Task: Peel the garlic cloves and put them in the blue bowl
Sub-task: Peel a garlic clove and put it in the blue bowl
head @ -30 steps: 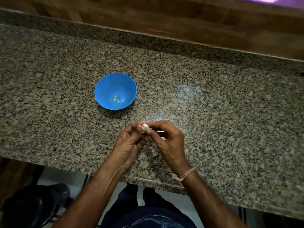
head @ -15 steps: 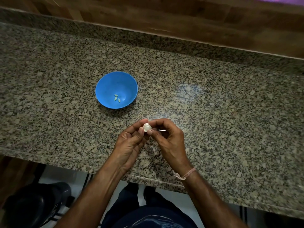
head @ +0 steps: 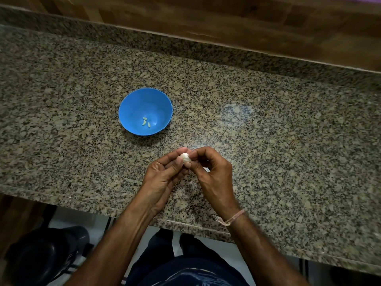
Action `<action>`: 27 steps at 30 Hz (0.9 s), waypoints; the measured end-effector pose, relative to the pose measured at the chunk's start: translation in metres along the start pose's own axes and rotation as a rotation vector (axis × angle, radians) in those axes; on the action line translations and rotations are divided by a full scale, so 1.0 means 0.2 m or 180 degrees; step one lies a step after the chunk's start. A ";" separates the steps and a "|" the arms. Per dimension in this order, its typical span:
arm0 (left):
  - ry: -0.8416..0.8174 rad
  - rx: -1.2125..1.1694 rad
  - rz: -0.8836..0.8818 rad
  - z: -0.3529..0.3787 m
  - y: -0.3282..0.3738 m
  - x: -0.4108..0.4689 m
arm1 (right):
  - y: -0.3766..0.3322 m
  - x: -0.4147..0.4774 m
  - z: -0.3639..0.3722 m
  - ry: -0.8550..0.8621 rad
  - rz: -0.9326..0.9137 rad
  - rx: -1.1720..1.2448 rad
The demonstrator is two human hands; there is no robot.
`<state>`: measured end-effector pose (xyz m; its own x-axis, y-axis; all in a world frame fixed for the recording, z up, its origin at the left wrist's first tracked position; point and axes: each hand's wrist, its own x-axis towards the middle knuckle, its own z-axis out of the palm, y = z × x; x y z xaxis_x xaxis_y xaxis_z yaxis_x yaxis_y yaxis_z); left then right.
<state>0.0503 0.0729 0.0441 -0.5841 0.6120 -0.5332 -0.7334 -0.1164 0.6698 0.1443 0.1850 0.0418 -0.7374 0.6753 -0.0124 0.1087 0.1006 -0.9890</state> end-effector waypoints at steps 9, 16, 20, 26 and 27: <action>0.0174 -0.0086 -0.0174 0.02 0.01 0.00 | 0.01 0.02 0.00 0.0013 -0.0161 -0.0253; 0.0219 -0.0043 -0.0245 0.04 0.00 0.00 | 0.04 0.05 0.00 -0.0199 -0.0130 -0.0421; 0.0242 0.0023 -0.0279 0.03 0.00 0.01 | 0.06 0.04 0.00 -0.0235 -0.0124 -0.0518; 0.0276 -0.0031 -0.0339 0.01 -0.01 0.02 | 0.08 0.04 0.01 -0.0243 0.0020 -0.0387; 0.0265 -0.0033 -0.0345 0.00 -0.01 0.02 | 0.08 0.04 0.01 -0.0256 0.0078 -0.0317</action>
<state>0.0498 0.0763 0.0405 -0.5277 0.5545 -0.6435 -0.7971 -0.0616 0.6007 0.1389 0.1910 0.0261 -0.7845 0.6180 -0.0520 0.1900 0.1597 -0.9687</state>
